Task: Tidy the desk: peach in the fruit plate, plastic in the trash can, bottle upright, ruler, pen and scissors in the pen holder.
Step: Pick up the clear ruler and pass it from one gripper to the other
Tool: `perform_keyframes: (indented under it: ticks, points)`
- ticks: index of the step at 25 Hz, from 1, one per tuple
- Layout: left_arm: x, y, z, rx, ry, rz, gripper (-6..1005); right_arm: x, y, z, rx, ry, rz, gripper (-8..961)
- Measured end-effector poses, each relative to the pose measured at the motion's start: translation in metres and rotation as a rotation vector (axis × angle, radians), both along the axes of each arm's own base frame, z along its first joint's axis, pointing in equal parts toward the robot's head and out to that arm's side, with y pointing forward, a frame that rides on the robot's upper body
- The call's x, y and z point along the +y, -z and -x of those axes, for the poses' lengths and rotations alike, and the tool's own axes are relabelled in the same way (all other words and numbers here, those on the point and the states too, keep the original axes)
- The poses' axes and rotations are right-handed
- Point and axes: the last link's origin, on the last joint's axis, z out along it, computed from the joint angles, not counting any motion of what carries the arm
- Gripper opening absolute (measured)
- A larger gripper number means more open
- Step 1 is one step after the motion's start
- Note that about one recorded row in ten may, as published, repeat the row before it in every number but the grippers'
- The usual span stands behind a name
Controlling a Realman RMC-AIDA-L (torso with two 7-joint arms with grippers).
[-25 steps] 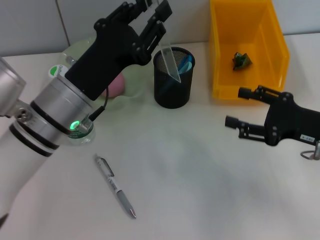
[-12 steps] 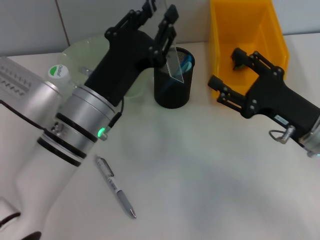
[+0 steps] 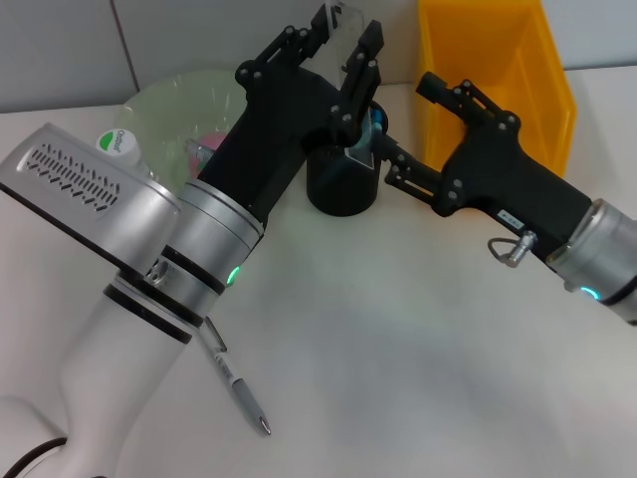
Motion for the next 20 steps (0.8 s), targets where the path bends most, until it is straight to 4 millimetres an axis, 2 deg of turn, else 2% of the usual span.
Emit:
perform_keyframes:
  ticks: [8, 20]
  points:
    - [0.0, 0.0, -0.001, 0.002, 0.004, 0.0, 453, 0.014, 0.009, 0.013, -0.034, -0.008, 0.004, 717]
    - [0.001, 0.001, -0.002, 0.022, 0.011, -0.016, 463, 0.021, 0.017, 0.028, -0.06, -0.038, -0.07, 710]
